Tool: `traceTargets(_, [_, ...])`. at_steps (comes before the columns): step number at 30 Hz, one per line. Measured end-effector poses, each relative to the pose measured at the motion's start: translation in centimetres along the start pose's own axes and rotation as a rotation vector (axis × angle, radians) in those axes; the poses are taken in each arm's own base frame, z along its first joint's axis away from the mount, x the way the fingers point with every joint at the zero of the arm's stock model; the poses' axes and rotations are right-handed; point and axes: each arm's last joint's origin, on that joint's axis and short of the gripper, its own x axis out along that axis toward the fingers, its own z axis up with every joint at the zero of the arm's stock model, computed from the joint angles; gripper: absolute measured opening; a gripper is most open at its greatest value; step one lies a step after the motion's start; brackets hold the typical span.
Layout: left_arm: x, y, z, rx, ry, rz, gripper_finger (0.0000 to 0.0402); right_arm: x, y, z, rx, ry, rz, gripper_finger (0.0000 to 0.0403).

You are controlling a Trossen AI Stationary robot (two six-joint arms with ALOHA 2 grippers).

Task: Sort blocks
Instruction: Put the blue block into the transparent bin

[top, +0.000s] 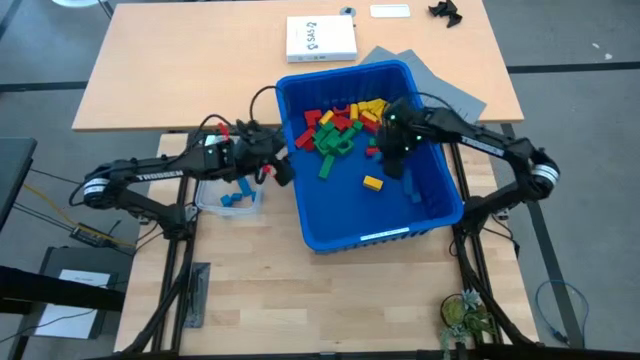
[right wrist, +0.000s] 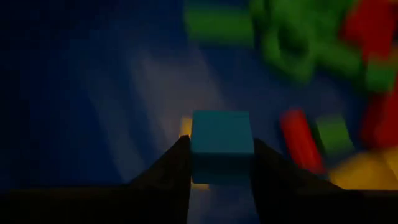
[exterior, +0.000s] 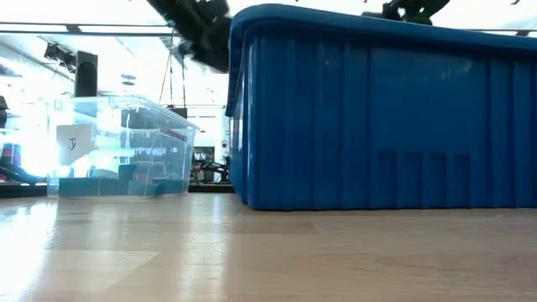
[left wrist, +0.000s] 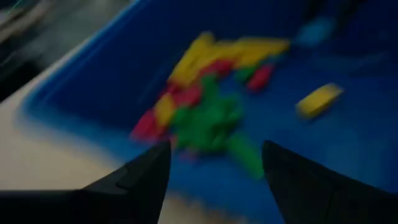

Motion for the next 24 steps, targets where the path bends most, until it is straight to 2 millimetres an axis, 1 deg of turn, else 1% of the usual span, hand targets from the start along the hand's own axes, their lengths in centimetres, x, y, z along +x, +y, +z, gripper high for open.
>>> traceTargets(4, [0.3,-1.5,1.9,0.128,-0.218,-0.15,0.0259,-1.8,0.9,2.0,0.075,-0.282,0.176,0.0124])
traceTargets(8, [0.6,-3.1,3.2,0.347,-0.413,-0.209,0.0259,-2.4,1.8,3.5,0.101,-0.422,0.357,0.0124])
traceTargets(12, [1.1,-4.9,3.6,0.508,-0.539,-0.231,0.0259,-2.4,2.8,4.6,0.094,-0.488,0.492,0.0124])
traceTargets(15, [1.7,-6.1,3.4,0.585,-0.569,-0.242,0.0259,-2.5,3.6,5.3,0.077,-0.527,0.557,0.0124])
traceTargets(20, [2.7,-7.8,3.2,0.643,-0.618,-0.234,0.0259,-2.9,4.8,6.1,0.063,-0.578,0.609,0.0124])
traceTargets(24, [3.2,-8.6,3.5,0.615,-0.696,-0.208,0.0259,-2.9,5.4,6.4,0.044,-0.588,0.629,0.0124])
